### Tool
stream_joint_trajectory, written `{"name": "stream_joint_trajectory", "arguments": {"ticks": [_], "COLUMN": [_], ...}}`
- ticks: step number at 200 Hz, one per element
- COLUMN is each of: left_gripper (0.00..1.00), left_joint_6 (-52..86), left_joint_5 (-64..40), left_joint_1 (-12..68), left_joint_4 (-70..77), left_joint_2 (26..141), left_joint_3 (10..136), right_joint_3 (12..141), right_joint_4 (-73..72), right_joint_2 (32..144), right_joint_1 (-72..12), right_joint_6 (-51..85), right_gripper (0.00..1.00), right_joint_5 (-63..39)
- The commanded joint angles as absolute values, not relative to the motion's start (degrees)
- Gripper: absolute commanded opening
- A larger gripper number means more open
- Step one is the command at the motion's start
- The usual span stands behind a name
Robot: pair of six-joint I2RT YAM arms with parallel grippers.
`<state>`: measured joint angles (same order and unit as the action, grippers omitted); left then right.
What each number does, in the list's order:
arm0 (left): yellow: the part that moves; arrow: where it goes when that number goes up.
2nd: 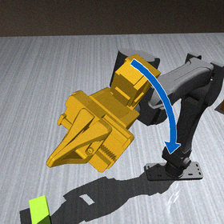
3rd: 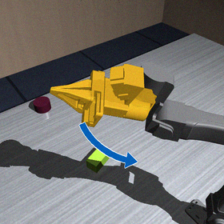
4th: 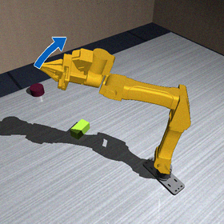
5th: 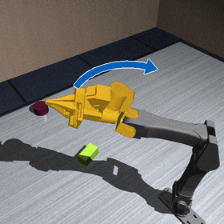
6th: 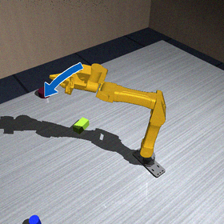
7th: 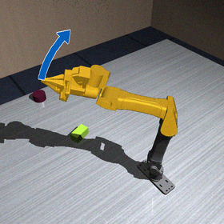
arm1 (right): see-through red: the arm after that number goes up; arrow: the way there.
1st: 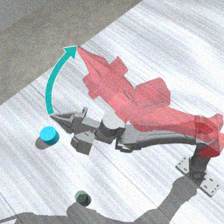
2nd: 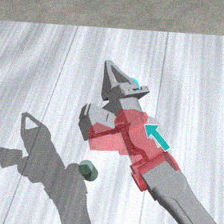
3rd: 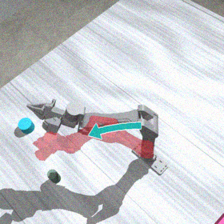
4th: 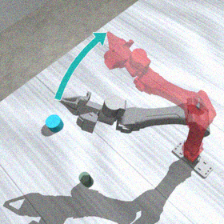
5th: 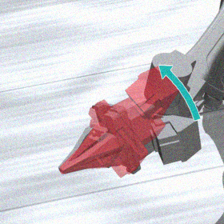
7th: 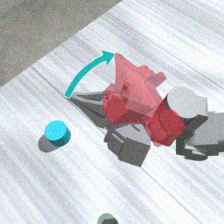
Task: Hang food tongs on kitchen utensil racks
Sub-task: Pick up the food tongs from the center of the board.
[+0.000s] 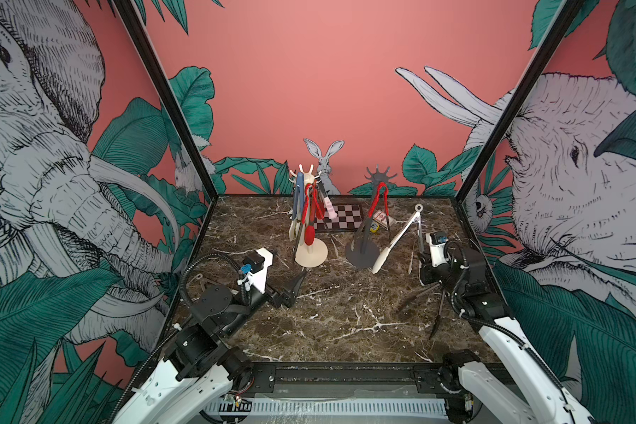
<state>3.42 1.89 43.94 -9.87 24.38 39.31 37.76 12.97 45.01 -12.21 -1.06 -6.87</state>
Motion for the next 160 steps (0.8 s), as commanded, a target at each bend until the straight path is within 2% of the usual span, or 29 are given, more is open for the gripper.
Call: {"name": "stream_joint_trajectory", "arguments": {"ticks": [1, 93, 160], "left_gripper": [0.99, 0.99, 1.00], "left_joint_6": [3.4, 3.0, 2.7], "left_joint_5": [1.1, 0.4, -0.2], "left_joint_1": [43.9, 43.9, 44.0], "left_joint_4": [-7.8, -8.4, -8.9], "left_joint_2": [24.6, 24.8, 24.3], "left_joint_3": [39.0, 39.3, 39.4], "right_joint_3": [37.7, 37.5, 37.5], "right_joint_4": [8.2, 8.4, 6.7], "right_joint_2": [43.7, 41.8, 39.9], "right_joint_1": [-12.0, -12.0, -11.9], "right_joint_6": [-2.8, -5.7, -7.5], "right_gripper": [0.00, 0.00, 0.00], "right_joint_5": [-8.9, -9.5, -14.4]}}
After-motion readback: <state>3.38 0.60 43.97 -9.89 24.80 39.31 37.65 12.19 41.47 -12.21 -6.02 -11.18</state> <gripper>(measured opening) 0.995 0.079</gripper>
